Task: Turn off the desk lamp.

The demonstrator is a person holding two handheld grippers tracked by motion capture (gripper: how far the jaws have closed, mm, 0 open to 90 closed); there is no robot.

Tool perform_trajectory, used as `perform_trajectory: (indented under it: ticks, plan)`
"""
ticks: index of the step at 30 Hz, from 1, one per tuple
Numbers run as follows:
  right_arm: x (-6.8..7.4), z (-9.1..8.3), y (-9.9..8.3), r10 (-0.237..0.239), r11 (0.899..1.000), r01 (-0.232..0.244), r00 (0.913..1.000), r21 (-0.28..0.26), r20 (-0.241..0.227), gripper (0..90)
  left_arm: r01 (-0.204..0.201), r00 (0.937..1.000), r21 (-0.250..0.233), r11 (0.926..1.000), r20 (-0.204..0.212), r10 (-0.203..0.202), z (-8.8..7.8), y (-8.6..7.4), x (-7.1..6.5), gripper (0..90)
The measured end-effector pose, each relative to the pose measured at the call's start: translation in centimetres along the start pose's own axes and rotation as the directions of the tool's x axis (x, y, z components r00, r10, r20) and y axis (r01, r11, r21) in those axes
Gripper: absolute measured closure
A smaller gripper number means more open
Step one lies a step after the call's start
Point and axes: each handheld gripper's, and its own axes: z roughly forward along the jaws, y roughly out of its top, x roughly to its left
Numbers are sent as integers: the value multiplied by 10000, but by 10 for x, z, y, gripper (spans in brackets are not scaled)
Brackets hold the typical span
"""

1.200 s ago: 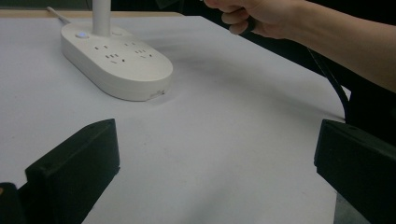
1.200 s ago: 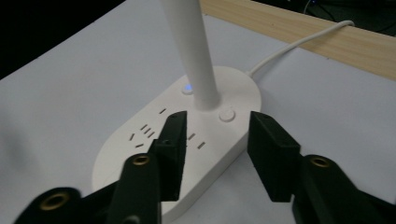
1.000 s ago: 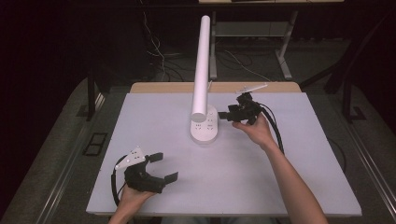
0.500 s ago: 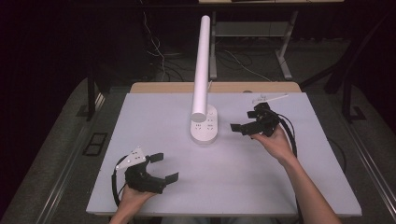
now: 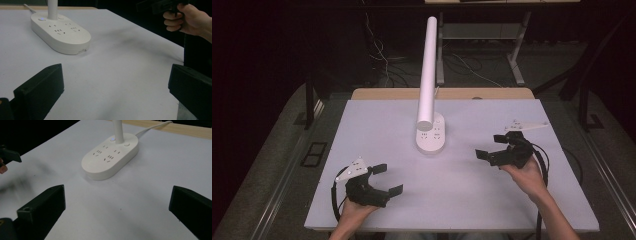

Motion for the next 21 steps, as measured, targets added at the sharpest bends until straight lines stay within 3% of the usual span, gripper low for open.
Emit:
perform_trajectory:
  ticks: [8, 12, 21]
  plan:
    - [3, -23, -34, 350, 9991, -344, 9991, -236, 256, 7, 30, 10000, -3, 10000, -49, -30, 0, 0, 0, 0]
    - [8, -31, -51, 315, 9993, -302, 9972, -199, 679, 7, 10, 10000, 15, 10000, -56, -10, 0, 0, 0, 0]
    - [10, -46, -81, 787, 9956, -749, 9946, -569, 676, 7, 19, 10000, 28, 10000, -60, -19, 0, 0, 0, 0]
